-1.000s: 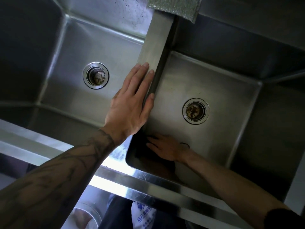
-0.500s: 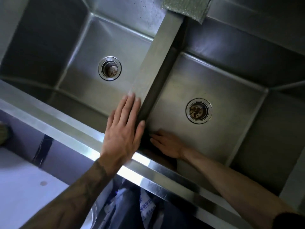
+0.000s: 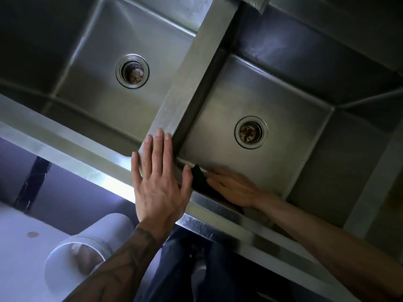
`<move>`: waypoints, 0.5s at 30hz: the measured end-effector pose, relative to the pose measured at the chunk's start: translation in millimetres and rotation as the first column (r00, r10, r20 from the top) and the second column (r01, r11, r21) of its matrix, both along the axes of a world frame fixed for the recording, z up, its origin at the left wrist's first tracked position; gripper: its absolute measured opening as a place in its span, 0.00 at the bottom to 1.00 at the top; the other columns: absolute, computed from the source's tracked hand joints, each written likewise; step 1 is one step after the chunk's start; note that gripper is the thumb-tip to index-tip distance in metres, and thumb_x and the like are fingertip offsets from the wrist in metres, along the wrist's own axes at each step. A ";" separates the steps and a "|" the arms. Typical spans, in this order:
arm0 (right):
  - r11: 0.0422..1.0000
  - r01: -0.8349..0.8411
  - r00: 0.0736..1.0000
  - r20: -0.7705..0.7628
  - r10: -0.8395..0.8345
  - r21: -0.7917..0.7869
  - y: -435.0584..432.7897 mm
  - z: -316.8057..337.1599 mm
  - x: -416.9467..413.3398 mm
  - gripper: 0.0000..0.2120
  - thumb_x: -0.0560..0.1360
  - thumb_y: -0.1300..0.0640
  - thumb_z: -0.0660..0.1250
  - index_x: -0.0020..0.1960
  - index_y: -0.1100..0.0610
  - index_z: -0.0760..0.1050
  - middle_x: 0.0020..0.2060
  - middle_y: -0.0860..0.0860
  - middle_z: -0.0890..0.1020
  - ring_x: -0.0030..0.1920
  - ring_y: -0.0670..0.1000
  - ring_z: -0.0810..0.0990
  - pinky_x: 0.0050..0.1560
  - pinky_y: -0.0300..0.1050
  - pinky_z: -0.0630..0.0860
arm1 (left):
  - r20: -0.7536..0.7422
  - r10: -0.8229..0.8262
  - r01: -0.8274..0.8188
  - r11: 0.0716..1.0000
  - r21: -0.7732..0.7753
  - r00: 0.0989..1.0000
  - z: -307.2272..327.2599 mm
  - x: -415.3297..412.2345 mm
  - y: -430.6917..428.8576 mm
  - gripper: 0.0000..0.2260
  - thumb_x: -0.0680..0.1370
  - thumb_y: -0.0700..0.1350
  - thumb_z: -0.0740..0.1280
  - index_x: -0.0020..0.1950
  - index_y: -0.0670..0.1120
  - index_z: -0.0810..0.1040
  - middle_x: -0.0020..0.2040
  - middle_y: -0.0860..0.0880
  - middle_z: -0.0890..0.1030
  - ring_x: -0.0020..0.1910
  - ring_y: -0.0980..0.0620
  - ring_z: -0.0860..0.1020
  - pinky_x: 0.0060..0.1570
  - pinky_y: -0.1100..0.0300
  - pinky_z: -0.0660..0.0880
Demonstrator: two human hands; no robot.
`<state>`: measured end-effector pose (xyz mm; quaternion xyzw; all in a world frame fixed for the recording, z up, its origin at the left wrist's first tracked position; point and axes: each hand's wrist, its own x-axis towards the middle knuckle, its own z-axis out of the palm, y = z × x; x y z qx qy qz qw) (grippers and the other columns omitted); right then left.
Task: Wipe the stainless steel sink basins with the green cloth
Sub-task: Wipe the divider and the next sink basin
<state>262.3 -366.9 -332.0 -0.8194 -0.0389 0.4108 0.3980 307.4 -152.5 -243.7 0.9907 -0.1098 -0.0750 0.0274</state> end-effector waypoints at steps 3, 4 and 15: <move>0.994 0.103 0.994 0.018 -0.104 0.024 -11.8 24.6 -23.2 0.18 0.82 0.29 0.43 0.65 0.22 0.67 0.56 0.35 0.75 0.53 0.38 0.76 0.53 0.46 0.76 | 0.000 -0.002 0.002 1.000 -0.018 1.000 1.5 -0.1 -0.8 0.35 0.86 0.62 0.49 0.88 0.45 0.49 0.88 0.46 0.50 0.87 0.47 0.46 0.85 0.40 0.50; 0.996 0.094 0.996 0.006 -0.094 0.007 -12.4 25.8 -22.5 0.17 0.82 0.29 0.42 0.64 0.22 0.66 0.55 0.36 0.74 0.53 0.39 0.76 0.53 0.48 0.76 | -0.001 0.000 -0.001 1.000 -0.016 1.000 2.0 0.4 -0.7 0.35 0.86 0.62 0.49 0.88 0.45 0.49 0.88 0.46 0.50 0.87 0.46 0.47 0.85 0.40 0.50; 0.999 0.039 0.996 -0.081 -0.038 0.016 -35.7 0.8 -36.4 0.27 0.84 0.31 0.42 0.76 0.36 0.66 0.69 0.47 0.74 0.66 0.50 0.76 0.66 0.49 0.72 | 0.005 0.019 -0.019 0.999 -0.039 1.000 5.3 0.5 -2.8 0.34 0.85 0.61 0.53 0.88 0.46 0.51 0.88 0.47 0.51 0.87 0.48 0.47 0.85 0.41 0.49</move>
